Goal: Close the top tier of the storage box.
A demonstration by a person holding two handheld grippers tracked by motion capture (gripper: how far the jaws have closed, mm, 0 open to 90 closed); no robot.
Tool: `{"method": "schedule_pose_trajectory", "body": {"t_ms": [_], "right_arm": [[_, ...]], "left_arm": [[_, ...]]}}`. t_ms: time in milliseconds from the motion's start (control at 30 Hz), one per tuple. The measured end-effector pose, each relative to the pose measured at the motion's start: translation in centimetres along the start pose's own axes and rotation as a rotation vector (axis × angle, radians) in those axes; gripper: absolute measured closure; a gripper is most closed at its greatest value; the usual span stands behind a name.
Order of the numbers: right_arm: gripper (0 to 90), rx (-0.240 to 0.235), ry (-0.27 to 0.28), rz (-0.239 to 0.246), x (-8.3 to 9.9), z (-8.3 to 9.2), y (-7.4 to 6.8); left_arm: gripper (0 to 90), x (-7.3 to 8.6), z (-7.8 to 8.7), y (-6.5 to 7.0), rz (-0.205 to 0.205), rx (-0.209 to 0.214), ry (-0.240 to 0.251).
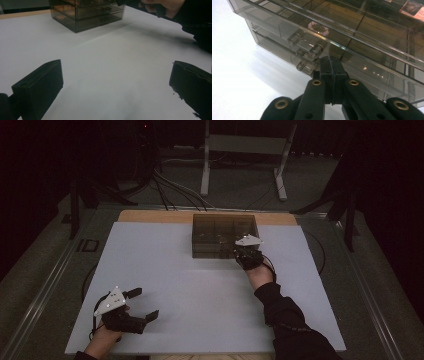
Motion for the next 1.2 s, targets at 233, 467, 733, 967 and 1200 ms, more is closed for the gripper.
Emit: {"method": "schedule_pose_trajectory", "body": {"t_ms": [233,467,733,967,1200], "right_arm": [[90.0,0.007,-0.004,-0.002,0.1,-0.4,0.3],[90.0,0.013,-0.011,-0.009,0.3,-0.7,0.5],[90.0,0.016,-0.012,-0.009,0.1,-1.0,0.7],[90.0,0.014,-0.016,-0.005,0.0,-1.2,0.7],[90.0,0.013,-0.015,-0.004,0.0,-1.2,0.8]], "left_arm": [[0.0,0.0,0.0,0.0,0.000,0.000,0.000],[0.0,0.0,0.0,0.0,0.002,0.000,0.003],[0.0,0.0,0.0,0.0,0.003,0.000,0.003],[0.0,0.0,0.0,0.0,0.003,0.000,0.003],[0.0,0.0,0.0,0.0,0.003,0.000,0.003]]}}
Point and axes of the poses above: each handheld gripper's, and its own axes: z roughly backward along the jaws, x roughly out of its underside, y roughly to its right, the point moved 9 cm from there along -z, roughly forward along the jaws, and after that the axes turned 8 degrees about y, right-handed, at the moved point
